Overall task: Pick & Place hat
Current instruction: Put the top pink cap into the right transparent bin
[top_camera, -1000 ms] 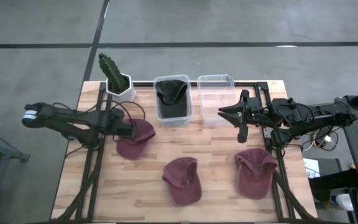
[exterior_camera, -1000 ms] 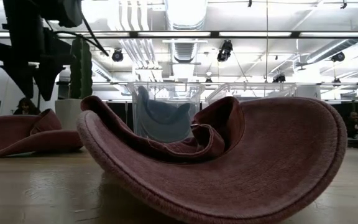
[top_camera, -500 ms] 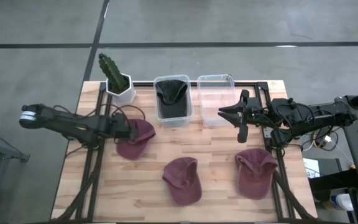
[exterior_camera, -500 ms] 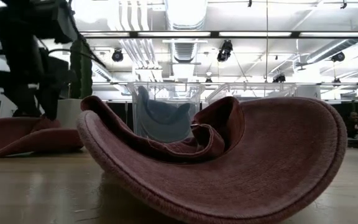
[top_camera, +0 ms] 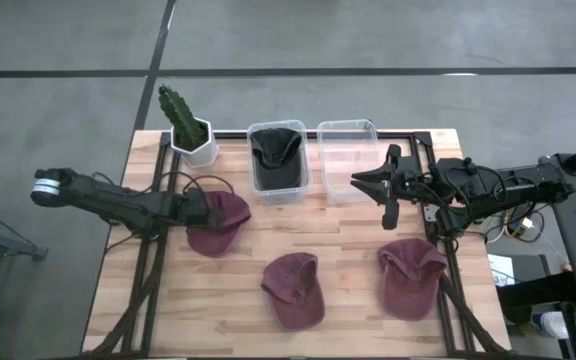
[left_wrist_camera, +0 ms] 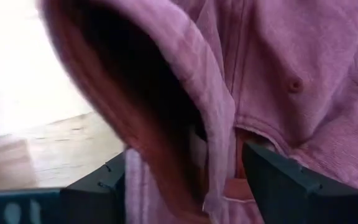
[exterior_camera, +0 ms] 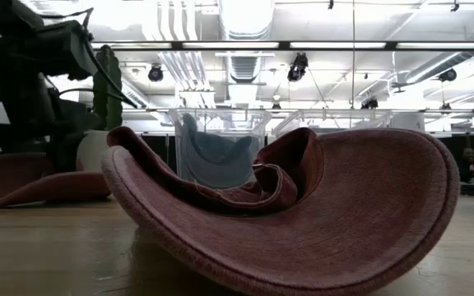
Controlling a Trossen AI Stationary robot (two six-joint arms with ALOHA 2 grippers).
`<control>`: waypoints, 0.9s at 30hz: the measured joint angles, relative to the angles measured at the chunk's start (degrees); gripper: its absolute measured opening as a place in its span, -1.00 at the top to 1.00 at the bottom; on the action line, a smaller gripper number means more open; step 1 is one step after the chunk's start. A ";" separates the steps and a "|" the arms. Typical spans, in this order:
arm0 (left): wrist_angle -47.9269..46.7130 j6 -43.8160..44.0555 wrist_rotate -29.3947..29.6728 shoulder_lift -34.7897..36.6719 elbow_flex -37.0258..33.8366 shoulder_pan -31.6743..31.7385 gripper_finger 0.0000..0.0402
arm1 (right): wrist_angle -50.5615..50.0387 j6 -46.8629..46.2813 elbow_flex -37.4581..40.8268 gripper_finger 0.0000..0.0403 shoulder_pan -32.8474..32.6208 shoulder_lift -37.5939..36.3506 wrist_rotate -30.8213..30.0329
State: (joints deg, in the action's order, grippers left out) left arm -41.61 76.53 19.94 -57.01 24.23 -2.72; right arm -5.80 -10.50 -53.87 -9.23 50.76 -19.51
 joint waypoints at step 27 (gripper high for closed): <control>7.73 6.77 -1.47 0.00 -2.27 -0.07 0.79 | -0.44 0.00 0.00 0.66 0.00 0.02 0.00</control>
State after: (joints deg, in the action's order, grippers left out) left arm -33.89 83.30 18.47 -57.01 21.96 -2.79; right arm -6.24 -10.50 -53.87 -9.23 50.78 -19.51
